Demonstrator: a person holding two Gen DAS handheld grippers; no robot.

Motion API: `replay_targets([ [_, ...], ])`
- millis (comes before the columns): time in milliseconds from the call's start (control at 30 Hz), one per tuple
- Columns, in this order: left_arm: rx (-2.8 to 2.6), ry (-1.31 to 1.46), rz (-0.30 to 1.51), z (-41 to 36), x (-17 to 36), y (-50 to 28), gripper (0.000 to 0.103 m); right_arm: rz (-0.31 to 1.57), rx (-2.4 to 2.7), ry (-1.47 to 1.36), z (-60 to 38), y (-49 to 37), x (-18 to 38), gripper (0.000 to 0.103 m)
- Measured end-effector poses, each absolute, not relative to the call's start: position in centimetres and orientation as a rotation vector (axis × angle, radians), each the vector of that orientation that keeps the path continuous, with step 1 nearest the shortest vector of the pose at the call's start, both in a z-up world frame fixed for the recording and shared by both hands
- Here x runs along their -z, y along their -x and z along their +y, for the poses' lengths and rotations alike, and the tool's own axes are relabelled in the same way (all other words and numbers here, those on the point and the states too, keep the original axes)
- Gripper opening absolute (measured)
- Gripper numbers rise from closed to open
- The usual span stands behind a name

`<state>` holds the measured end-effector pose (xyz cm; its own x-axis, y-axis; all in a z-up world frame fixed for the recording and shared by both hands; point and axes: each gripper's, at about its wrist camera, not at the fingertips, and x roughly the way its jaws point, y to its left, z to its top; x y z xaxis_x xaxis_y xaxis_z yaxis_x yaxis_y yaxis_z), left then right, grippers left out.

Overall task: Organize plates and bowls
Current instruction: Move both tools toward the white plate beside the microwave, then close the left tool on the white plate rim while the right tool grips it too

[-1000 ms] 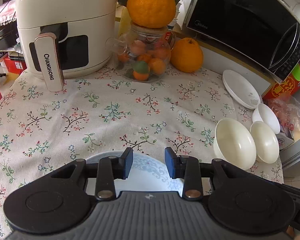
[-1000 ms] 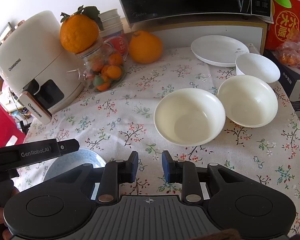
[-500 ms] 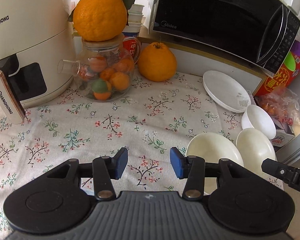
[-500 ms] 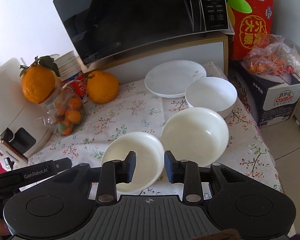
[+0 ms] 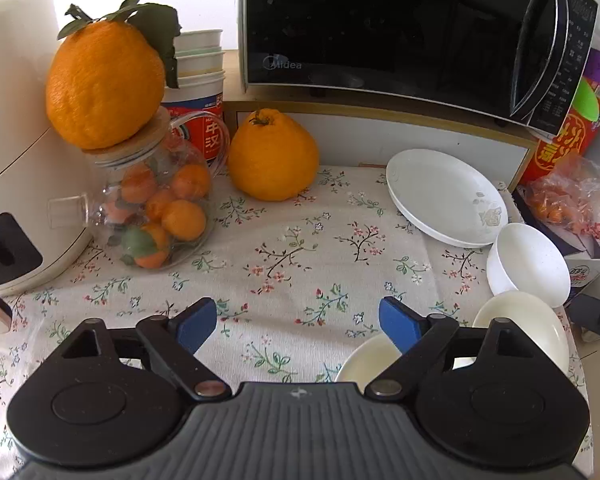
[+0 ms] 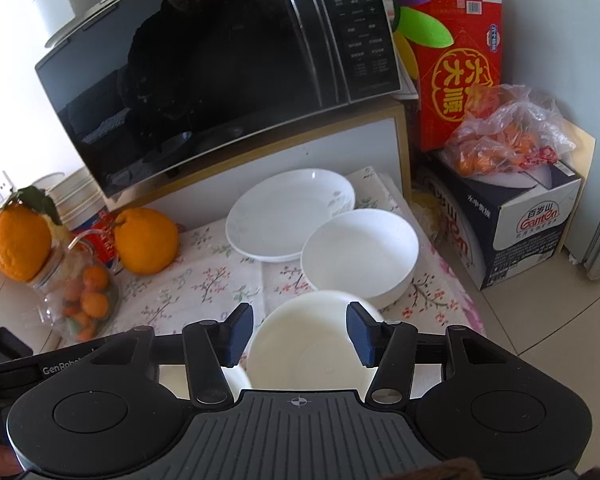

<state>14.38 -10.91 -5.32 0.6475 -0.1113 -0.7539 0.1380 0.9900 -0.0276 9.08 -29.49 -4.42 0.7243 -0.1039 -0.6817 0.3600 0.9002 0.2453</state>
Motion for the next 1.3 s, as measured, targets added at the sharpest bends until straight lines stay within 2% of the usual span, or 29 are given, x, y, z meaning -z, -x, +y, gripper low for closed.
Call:
replay_targets([
  [100, 0.164, -0.050, 0.869, -12.1, 5.5, -16.3, 0.096, 0.699, 0.287, -0.469, -32.5, -10.8, 4.5, 0.061],
  [233, 0.170, -0.008, 0.894, -13.4, 5.7, -19.3, 0.099, 0.720, 0.350, -0.555, -36.3, -13.4, 5.7, 0.061],
  [700, 0.212, 0.081, 0.940, -17.9, 8.4, -26.3, 0.096, 0.827, 0.259, -0.600, -41.5, -22.6, 9.2, 0.061],
  [867, 0.210, 0.064, 0.955, -18.9, 9.8, -27.9, 0.094, 0.853, 0.230, -0.593, -41.6, -24.5, 10.6, 0.055],
  [933, 0.209, 0.078, 0.968, -19.1, 10.4, -28.4, 0.092, 0.866, 0.228, -0.584, -41.6, -25.2, 11.1, 0.048],
  [1100, 0.210, 0.126, 1.005, -19.3, 12.4, -29.8, 0.079, 0.900, 0.239, -0.596, -41.8, -26.5, 13.0, 0.032],
  [1167, 0.215, 0.138, 0.980, -19.3, 12.5, -29.8, 0.078, 0.907, 0.238, -0.602, -41.9, -26.8, 13.5, 0.028],
  [1267, 0.231, 0.142, 0.974, -19.5, 12.6, -30.0, 0.065, 0.919, 0.222, -0.595, -41.6, -27.1, 13.9, 0.023],
  [1300, 0.232, 0.138, 0.968, -19.6, 12.5, -29.9, 0.053, 0.922, 0.216, -0.593, -41.5, -27.2, 14.0, 0.020],
])
